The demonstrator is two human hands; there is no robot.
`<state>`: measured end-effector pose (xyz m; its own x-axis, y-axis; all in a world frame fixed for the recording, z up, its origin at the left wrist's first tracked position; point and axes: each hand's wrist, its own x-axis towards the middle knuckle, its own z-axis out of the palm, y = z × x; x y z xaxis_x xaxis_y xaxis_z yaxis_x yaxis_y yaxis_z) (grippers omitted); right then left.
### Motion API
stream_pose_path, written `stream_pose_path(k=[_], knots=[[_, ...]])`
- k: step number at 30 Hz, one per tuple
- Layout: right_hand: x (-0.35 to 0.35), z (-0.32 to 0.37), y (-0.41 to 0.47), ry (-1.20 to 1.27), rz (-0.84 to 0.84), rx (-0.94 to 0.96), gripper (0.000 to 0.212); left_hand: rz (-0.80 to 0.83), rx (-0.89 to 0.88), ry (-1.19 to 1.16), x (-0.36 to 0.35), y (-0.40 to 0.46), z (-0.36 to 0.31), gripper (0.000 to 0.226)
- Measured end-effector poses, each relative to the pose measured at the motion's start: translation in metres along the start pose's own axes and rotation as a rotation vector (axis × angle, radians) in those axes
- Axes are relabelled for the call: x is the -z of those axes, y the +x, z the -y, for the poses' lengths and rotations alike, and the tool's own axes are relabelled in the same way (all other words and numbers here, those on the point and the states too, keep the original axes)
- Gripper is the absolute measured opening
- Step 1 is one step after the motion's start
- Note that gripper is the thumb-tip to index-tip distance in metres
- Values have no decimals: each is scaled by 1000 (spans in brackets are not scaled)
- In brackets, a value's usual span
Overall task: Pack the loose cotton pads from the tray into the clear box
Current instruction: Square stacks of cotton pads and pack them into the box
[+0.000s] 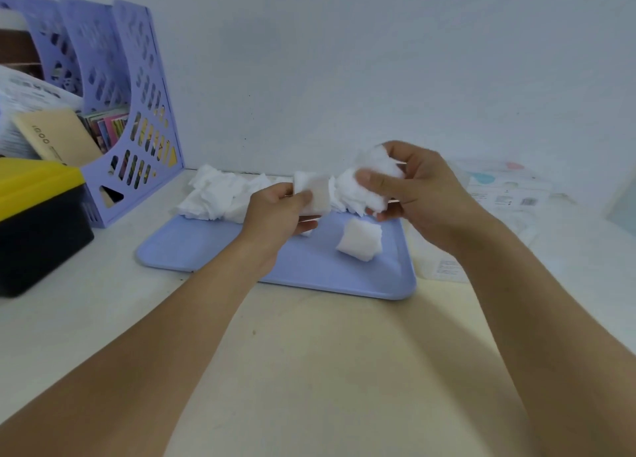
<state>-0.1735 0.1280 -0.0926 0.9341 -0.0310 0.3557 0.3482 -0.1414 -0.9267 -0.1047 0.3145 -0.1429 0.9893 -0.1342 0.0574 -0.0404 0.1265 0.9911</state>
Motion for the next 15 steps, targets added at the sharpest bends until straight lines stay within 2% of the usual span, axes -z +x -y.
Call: stream_pose_path(k=[2, 6, 11, 15], knots=[[3, 5, -2, 50, 33, -32, 22, 93, 33, -24, -5, -7, -4, 13], [5, -8, 1, -105, 42, -102, 20, 286, 91, -87, -16, -21, -8, 22], [8, -15, 2, -166, 73, -157, 34, 319, 129, -150, -19, -23, -5, 27], [0, -16, 2, -230, 51, -128, 24, 338, 132, -167, -20, -25, -5, 26]])
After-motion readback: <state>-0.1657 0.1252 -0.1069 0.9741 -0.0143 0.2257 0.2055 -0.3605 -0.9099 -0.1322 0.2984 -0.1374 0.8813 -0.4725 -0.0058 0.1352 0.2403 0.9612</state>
